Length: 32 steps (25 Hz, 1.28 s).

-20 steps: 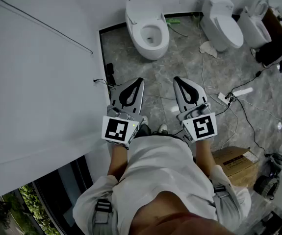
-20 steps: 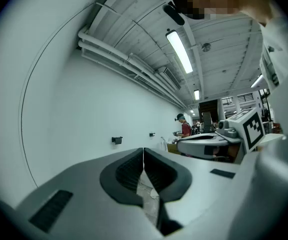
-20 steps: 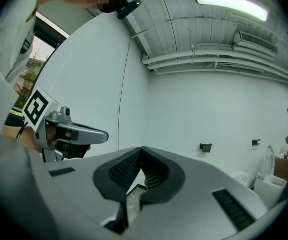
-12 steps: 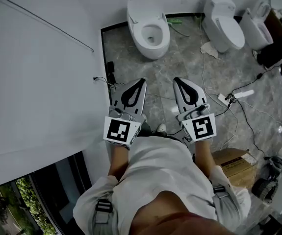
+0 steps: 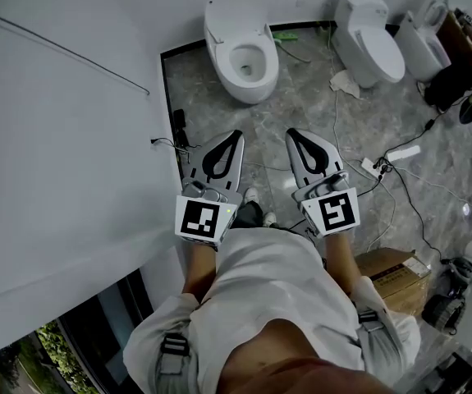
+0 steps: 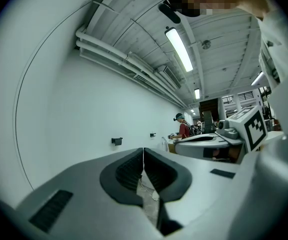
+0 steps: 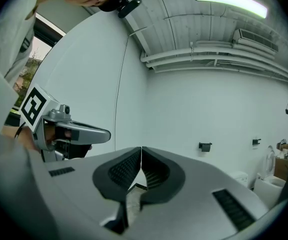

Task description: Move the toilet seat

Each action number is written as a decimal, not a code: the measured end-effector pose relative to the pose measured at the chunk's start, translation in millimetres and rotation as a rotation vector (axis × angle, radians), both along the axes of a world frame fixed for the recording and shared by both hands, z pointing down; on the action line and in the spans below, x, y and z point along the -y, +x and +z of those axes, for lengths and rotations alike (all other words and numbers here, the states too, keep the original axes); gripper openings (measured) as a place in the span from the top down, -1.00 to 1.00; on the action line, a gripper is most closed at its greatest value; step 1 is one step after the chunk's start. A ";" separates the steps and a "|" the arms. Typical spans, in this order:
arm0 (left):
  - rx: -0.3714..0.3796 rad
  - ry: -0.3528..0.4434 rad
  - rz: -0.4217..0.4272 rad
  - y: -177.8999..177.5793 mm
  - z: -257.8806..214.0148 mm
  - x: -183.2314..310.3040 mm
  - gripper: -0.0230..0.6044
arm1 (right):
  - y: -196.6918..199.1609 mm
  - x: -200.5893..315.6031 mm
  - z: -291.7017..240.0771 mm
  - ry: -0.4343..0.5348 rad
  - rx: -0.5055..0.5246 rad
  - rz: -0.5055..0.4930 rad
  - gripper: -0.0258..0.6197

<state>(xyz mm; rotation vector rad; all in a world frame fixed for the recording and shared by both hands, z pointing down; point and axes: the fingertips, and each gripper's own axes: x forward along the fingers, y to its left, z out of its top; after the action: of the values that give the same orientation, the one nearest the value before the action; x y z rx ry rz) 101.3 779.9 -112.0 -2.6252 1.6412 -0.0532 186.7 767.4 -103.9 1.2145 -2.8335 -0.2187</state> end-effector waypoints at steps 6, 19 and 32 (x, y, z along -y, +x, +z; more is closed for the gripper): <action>-0.014 0.003 0.021 -18.6 -5.5 46.5 0.85 | -20.1 47.0 -4.5 0.001 -0.011 0.038 0.85; -0.018 -0.008 0.039 -49.1 -7.2 130.0 0.85 | -50.3 120.2 -15.8 -0.016 0.017 0.058 0.85; 0.004 -0.020 -0.010 -37.0 2.3 217.6 0.85 | -41.4 213.9 -5.3 -0.024 0.038 -0.004 0.85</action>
<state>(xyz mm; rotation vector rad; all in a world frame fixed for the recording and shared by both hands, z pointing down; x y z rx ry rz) 64.4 562.3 -109.7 -2.6295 1.6613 -0.0753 145.3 553.5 -109.2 1.2216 -2.8624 -0.1630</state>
